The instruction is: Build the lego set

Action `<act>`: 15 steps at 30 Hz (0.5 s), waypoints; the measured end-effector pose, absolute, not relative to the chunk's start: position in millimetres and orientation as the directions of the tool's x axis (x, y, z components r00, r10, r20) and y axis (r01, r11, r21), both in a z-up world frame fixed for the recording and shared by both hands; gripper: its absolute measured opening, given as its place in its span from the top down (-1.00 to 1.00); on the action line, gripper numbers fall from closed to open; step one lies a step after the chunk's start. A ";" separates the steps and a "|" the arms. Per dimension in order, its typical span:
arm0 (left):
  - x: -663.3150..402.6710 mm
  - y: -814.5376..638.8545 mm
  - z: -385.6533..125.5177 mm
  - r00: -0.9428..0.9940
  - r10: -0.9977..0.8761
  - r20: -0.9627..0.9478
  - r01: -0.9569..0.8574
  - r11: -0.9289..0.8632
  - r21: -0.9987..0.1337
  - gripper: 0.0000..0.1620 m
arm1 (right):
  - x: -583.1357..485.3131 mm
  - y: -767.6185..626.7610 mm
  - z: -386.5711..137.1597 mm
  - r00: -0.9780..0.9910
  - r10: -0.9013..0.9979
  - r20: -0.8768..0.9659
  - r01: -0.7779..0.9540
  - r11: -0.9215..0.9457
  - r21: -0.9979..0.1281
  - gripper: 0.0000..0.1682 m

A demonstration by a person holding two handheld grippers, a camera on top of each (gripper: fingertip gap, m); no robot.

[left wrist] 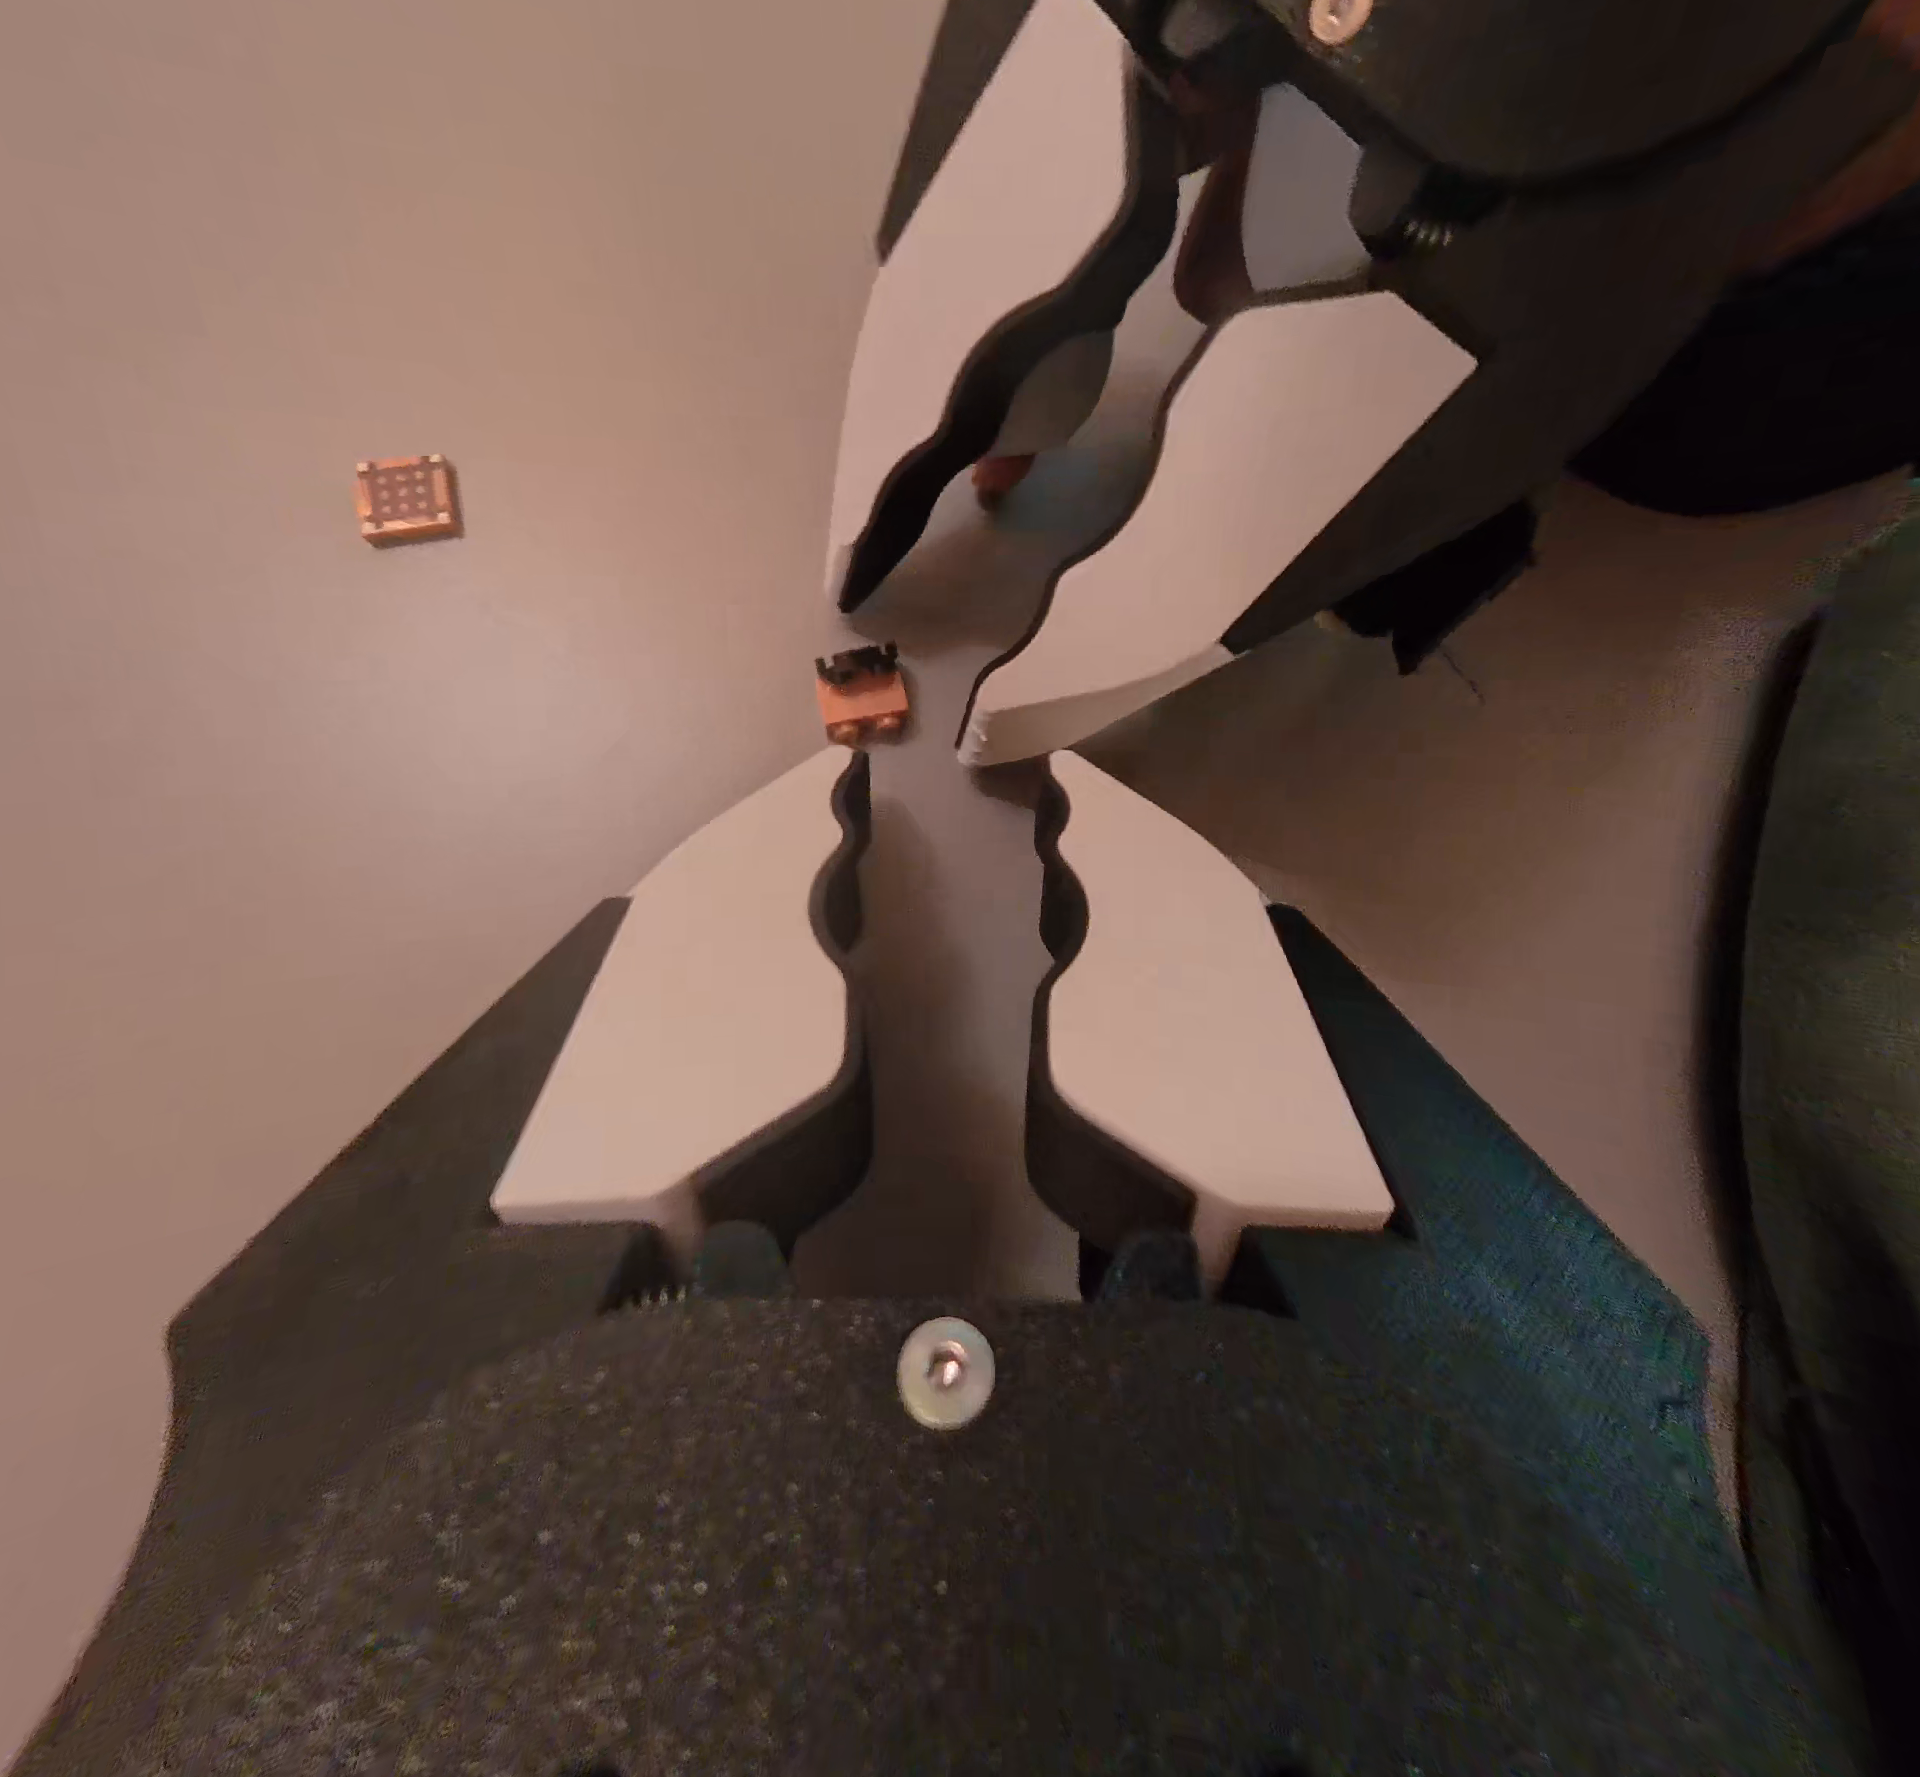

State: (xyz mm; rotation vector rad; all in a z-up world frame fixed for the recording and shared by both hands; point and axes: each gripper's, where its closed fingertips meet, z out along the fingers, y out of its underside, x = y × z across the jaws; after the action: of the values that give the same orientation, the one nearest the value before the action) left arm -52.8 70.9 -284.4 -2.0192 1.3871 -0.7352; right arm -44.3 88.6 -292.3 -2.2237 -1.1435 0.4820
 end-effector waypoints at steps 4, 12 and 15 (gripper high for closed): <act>-60.7 76.0 -283.3 0.334 -0.938 0.096 -0.627 -0.297 -0.720 0.63 | -47.3 88.4 -292.8 0.613 0.790 -0.008 0.591 -0.466 -0.658 0.60; -70.3 80.8 -275.8 0.359 -0.930 0.076 -0.605 -0.294 -0.740 0.67 | -49.6 91.7 -294.2 0.680 0.732 0.045 0.575 -0.493 -0.653 0.68; -72.8 81.0 -274.3 0.360 -0.930 0.069 -0.602 -0.288 -0.745 0.67 | -50.3 92.7 -294.4 0.685 0.728 0.045 0.577 -0.503 -0.643 0.73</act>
State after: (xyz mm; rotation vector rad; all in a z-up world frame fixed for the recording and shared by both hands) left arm -72.8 81.0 -274.3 -1.9980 1.3246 -0.6759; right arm -50.3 92.7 -294.4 -2.2550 -0.9967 0.3055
